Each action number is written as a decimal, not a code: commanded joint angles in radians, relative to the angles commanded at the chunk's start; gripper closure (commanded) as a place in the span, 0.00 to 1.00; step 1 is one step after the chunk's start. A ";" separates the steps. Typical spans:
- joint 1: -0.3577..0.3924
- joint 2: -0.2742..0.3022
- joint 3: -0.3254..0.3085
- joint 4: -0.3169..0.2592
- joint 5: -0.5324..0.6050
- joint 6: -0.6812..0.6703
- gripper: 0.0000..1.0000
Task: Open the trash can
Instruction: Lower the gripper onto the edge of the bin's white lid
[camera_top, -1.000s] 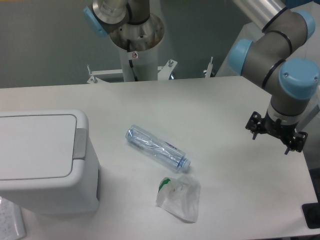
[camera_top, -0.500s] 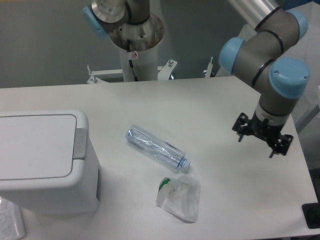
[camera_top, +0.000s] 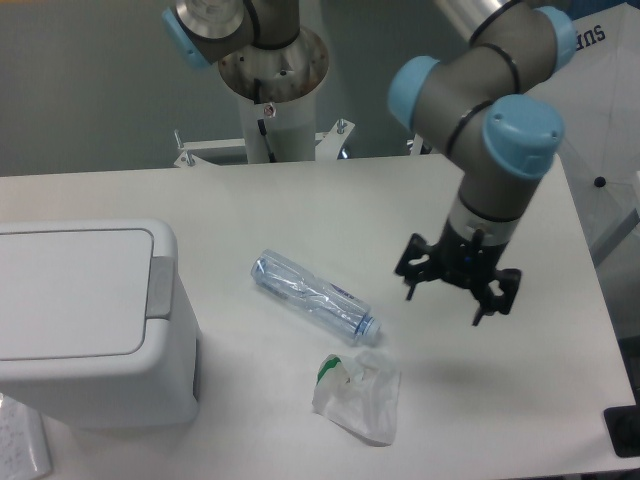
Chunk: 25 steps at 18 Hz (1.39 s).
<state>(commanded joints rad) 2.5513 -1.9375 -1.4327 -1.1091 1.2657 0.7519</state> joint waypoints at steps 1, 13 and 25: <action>-0.017 0.012 -0.005 0.000 -0.014 -0.029 0.00; -0.138 0.124 -0.017 0.009 -0.154 -0.286 0.00; -0.226 0.147 -0.049 0.009 -0.197 -0.318 0.00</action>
<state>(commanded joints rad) 2.3255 -1.7902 -1.4818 -1.0999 1.0692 0.4341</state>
